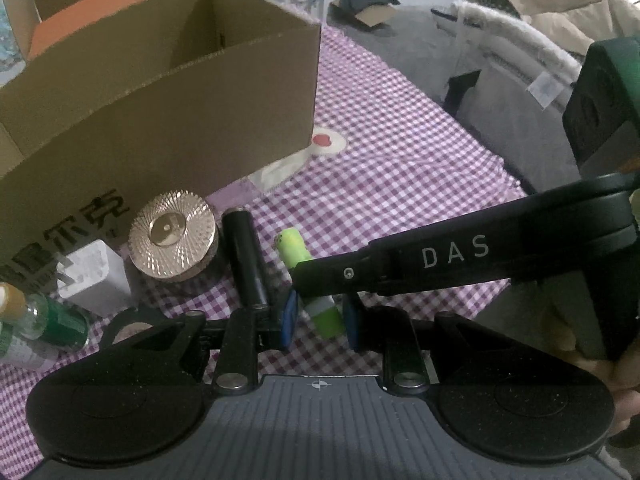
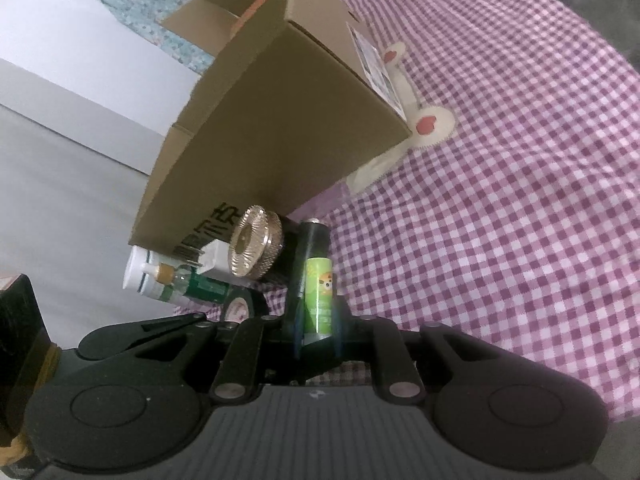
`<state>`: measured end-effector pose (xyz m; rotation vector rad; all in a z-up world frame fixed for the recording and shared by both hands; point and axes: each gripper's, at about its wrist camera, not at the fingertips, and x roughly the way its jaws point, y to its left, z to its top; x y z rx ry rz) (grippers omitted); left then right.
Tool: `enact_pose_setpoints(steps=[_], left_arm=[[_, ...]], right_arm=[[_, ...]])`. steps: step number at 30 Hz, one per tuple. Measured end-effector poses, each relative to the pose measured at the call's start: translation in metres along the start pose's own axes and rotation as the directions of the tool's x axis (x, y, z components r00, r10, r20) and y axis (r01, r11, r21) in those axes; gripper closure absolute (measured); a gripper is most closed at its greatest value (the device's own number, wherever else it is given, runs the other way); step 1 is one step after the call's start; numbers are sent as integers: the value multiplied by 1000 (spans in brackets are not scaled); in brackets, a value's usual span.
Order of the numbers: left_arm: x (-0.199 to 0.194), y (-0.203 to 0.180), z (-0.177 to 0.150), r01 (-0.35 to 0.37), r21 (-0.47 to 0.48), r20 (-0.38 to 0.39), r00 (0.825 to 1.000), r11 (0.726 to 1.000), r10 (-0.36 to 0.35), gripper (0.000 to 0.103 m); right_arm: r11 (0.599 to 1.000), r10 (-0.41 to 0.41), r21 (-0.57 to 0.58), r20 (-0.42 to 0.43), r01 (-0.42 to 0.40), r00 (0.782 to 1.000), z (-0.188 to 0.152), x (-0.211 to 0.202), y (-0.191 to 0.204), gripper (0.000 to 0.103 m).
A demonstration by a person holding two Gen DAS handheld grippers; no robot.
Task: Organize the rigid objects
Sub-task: 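Lift the glue stick into the cardboard box and open the right gripper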
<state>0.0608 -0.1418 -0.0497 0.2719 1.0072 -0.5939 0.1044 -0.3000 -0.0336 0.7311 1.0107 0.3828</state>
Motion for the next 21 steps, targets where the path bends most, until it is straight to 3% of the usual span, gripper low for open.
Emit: enact_pose_setpoints(steps=[11,17,21], left_arm=[[-62,1,18,-25,14,159,987,1000,23,80],[-102,25,40,-96,-20,250,963,995,98,80],[-115,55,60,-141,-67,250,956,988,153,80]], right_arm=[[995,59,-90,108,-50,992,12,-47,46,86],[974,130,-203,151,-98,980,39,-58,97,86],[950,161,-290,127,-119,979,66,-40,137,86]])
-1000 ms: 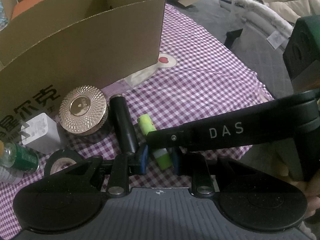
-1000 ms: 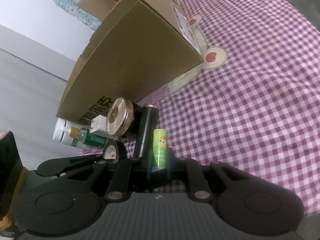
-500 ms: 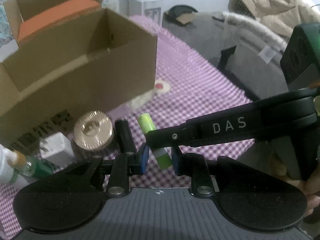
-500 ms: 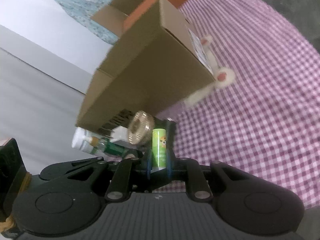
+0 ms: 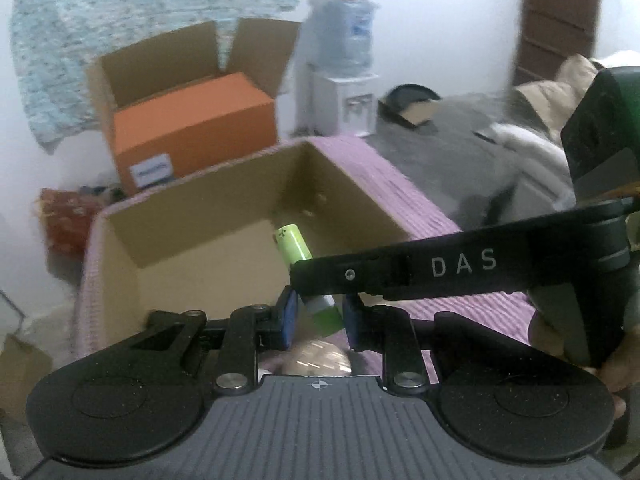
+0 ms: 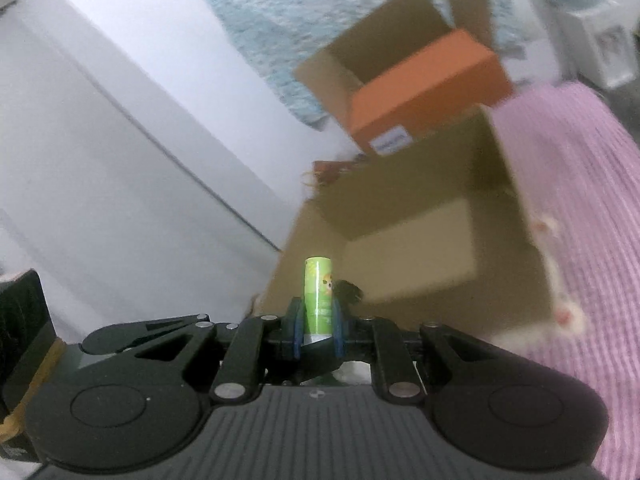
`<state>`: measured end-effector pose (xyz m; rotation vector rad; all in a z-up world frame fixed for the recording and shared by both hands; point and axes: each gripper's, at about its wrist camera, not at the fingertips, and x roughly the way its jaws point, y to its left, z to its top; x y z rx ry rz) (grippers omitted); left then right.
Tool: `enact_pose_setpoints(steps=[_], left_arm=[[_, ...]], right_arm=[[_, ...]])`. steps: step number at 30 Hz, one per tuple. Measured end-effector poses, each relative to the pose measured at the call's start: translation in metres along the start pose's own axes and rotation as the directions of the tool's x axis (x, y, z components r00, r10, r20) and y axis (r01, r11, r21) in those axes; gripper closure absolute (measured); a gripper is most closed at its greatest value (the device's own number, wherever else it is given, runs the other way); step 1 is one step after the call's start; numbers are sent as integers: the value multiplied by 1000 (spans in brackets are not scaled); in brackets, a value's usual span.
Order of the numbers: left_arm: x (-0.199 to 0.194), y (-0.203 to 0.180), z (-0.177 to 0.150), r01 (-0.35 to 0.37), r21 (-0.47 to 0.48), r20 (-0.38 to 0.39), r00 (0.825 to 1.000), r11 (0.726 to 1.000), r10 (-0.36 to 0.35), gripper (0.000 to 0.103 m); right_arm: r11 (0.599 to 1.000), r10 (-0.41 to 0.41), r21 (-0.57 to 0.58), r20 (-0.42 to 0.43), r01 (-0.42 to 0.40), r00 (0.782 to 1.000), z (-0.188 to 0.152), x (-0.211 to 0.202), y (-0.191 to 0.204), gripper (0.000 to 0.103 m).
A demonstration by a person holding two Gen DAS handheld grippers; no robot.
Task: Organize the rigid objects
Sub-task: 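Lift the glue stick into the cardboard box and open the right gripper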
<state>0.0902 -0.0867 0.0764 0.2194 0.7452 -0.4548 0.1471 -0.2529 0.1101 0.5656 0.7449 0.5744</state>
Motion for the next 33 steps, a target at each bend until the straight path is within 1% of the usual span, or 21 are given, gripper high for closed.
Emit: enact_pose_setpoints(steps=[2,4,6,9,13,16,20,22,25,26,27,29,32,33], left_arm=[[4,19,12,-20,-22,-11,1000,1000,19,80],[13,37,22,-41,-45,-31,999,998,39,80],[27,55,29,-55,-67,-65,997,996,51,79],[52,83,37,-78,-103,-130,989,992,65,80],[87,114,42,-116,-135,-219,972,984,85,80],[113,134,42,-141,-159,-287,954,977,91,79],[129,147,35,-192,-147,-341,931,970,132,80],[138,149,33,-223,-133,-361,918,966,163,79],[147,152,29,-254,-120,-380,905,960,192,79],[149,153,27,-262,-115,-384,901,958,201,79],[149,153,27,-269,-104,-375,902,958,212,79],[154,154,31,-262,-102,-374,904,960,207,78],[151,152,31,-264,-98,-372,904,960,210,78],[150,151,32,-265,-91,-376,902,960,214,78]], right_arm=[[999,18,-31,-21,-18,1000,18,20,10,86],[999,35,-37,-55,-37,998,34,42,15,86],[998,51,-16,-105,-53,993,52,69,15,86],[999,50,3,-185,-50,981,69,109,14,86],[999,37,40,-291,-27,956,84,166,7,86],[998,21,56,-350,-1,937,87,200,-5,86],[995,11,93,-408,29,913,89,238,-18,86],[993,1,108,-423,49,906,88,253,-23,86],[990,-20,116,-429,77,903,84,269,-24,86],[989,-24,123,-433,85,901,83,274,-26,86],[987,-27,132,-437,94,899,81,277,-28,86],[983,-33,146,-453,110,891,77,284,-34,86],[973,-25,193,-458,127,889,73,292,-44,86],[971,-20,205,-455,127,890,73,291,-46,86]])
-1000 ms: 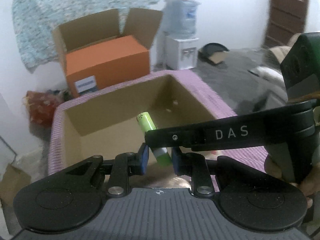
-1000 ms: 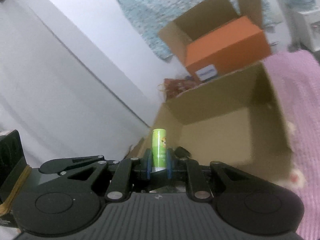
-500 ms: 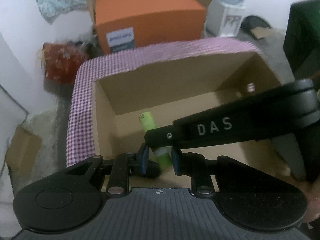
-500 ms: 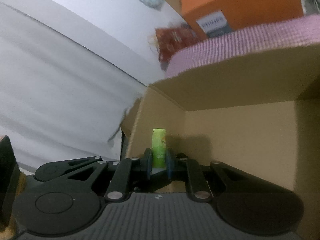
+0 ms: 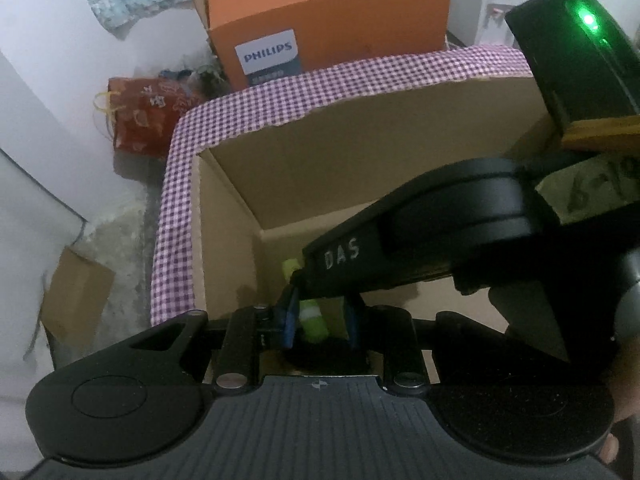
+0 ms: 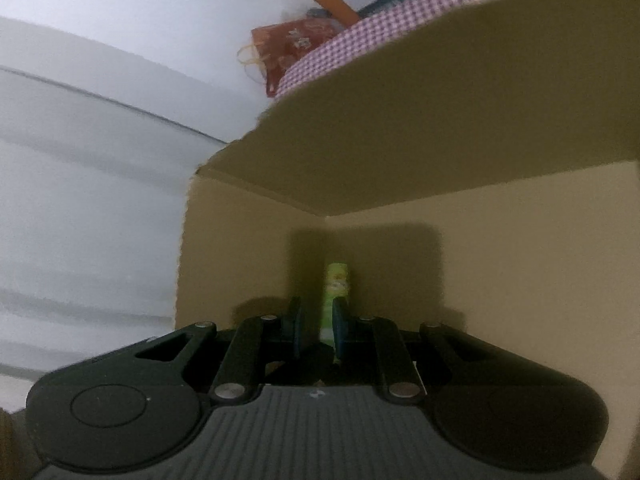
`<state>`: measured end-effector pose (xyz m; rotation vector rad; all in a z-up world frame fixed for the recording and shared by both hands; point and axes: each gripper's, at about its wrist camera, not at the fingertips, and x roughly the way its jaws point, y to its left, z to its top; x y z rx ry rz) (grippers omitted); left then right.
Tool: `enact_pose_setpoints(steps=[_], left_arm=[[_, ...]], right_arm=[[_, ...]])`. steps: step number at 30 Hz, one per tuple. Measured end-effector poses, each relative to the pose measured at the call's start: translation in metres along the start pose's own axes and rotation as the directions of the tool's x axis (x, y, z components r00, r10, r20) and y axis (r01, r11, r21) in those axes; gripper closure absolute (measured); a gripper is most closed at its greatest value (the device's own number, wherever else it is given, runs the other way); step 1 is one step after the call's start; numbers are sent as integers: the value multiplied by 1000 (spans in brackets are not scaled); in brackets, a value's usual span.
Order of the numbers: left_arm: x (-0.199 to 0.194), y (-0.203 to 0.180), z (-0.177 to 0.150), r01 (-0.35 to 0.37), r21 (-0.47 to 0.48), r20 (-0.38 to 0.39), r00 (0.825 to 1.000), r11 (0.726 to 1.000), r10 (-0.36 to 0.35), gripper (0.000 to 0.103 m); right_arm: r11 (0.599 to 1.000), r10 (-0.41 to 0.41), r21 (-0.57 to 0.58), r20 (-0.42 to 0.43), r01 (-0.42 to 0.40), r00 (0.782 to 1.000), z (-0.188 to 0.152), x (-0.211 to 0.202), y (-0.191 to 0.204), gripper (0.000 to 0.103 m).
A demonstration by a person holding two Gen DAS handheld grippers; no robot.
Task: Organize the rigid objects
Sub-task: 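Lift the glue stick into the cardboard box and open the right gripper, then grasp the black cylinder beside the gold jar with the right gripper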
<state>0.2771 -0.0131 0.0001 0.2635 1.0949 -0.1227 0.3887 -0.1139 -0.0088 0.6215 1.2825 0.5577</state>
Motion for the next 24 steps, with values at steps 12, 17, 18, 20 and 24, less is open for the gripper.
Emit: enact_pose_setpoints(steps=[12,17,18,20,24], left_arm=[[-74,-5,-21,56,21,152,987,998,-58,78],[-116,-17,-51,112,49,221,968,993,-120,77],[-121,-19,-57,128,53,229,964,990,-136,77],[-131,-26,-72,159,65,245,955,985,-170,77],[-136,-43,-97,223,91,240,941,971,-239,77]], right_arm=[[994,97,-56,141,-89,985,-32,-96,4,85],[980,184,-121,244,-158,952,-88,-170,-4,85],[977,197,-128,259,-168,946,-100,-183,-7,85],[973,220,-138,296,-186,929,-118,-205,-12,85],[967,251,-123,358,-221,899,-169,-236,-29,85]])
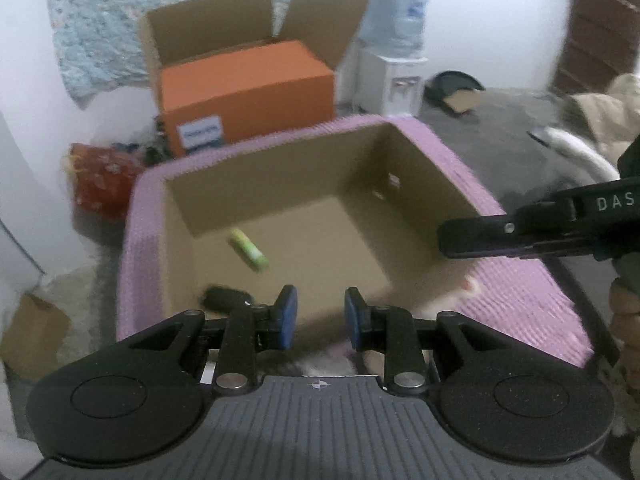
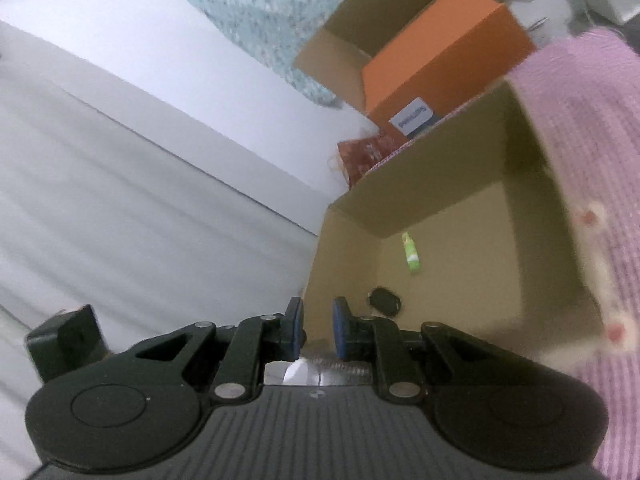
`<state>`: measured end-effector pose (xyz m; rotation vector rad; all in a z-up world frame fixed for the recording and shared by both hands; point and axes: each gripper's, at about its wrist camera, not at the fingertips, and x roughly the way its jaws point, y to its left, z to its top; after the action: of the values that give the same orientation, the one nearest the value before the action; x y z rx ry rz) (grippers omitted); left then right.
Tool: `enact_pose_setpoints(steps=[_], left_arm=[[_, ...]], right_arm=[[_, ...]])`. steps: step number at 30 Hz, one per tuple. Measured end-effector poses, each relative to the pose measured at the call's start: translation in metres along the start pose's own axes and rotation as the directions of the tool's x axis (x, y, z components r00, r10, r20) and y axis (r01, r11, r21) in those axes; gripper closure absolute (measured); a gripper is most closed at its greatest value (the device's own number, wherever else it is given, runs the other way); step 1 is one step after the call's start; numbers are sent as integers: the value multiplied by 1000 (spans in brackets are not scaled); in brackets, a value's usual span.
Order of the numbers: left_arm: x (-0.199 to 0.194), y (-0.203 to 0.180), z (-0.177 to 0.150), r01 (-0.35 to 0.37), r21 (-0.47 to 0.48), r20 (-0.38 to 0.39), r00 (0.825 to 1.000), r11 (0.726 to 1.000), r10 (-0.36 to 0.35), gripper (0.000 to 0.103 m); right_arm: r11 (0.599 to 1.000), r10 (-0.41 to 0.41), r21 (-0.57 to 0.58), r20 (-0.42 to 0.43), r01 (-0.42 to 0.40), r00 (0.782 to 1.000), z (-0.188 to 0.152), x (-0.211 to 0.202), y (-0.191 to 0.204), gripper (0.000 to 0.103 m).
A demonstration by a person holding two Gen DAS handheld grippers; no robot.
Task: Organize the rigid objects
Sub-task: 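Grasp the black cylinder beside the gold jar with the right gripper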
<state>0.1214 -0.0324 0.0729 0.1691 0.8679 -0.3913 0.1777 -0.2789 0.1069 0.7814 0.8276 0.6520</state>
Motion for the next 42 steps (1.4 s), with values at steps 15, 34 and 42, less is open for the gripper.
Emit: enact_pose_setpoints(steps=[15,34,42], left_arm=[[73,-75,-78,129,80,-153,981,988,-116,78],[112,-90,-84,81,132,-203,978,988,-53,79],[113,-85,-84,94,109,-206,976,990,-70,79]], right_arm=[[966,-182,172,-68,191,981,-95,-12,-75,85],[949,-290,90,-119,301,950,-86,56,-97,84],[960,-247,99,-130,260,960,-91,57,-105,80]])
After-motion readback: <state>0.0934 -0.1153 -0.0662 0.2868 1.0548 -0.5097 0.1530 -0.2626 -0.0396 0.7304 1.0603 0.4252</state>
